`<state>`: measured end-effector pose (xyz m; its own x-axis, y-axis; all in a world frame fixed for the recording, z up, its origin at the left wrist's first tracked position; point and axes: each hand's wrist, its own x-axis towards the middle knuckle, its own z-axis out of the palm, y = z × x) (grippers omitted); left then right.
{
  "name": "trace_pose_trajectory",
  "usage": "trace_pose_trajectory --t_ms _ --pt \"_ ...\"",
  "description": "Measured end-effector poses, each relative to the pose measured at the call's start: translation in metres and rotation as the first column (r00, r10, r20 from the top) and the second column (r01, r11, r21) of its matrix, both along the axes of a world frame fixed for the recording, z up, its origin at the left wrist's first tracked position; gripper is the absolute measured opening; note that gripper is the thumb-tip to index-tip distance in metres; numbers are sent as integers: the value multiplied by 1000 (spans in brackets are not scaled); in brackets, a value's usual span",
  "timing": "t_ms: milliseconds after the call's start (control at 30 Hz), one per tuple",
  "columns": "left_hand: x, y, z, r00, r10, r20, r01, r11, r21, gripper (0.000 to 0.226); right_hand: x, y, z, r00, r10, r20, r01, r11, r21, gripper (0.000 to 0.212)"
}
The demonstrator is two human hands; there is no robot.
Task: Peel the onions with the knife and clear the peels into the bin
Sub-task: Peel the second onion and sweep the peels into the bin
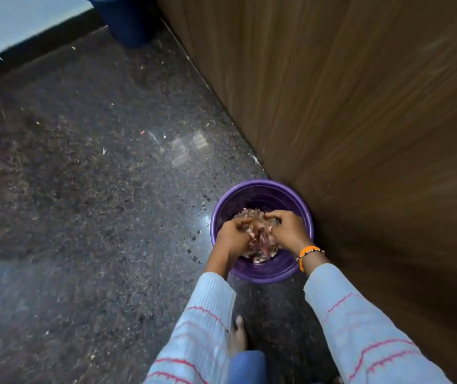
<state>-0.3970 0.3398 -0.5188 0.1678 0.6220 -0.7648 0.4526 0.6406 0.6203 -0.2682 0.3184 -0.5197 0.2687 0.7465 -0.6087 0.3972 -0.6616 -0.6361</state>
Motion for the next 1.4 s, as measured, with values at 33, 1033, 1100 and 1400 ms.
trace_pose_trajectory --t_ms 33,1033,1100,1400 --pt "1 -2 19 998 59 16 -59 998 -4 32 0 -2 14 999 -47 -16 47 999 1 27" --pt "137 -180 528 796 -411 444 244 890 386 15 93 -252 544 760 -645 -83 566 592 574 13" --pt "159 -192 531 777 -455 435 287 871 398 18 113 -270 546 728 -676 -111 605 558 568 13" --pt "283 -270 538 657 -668 349 473 726 499 15 229 -367 546 670 -740 61 589 579 564 10"
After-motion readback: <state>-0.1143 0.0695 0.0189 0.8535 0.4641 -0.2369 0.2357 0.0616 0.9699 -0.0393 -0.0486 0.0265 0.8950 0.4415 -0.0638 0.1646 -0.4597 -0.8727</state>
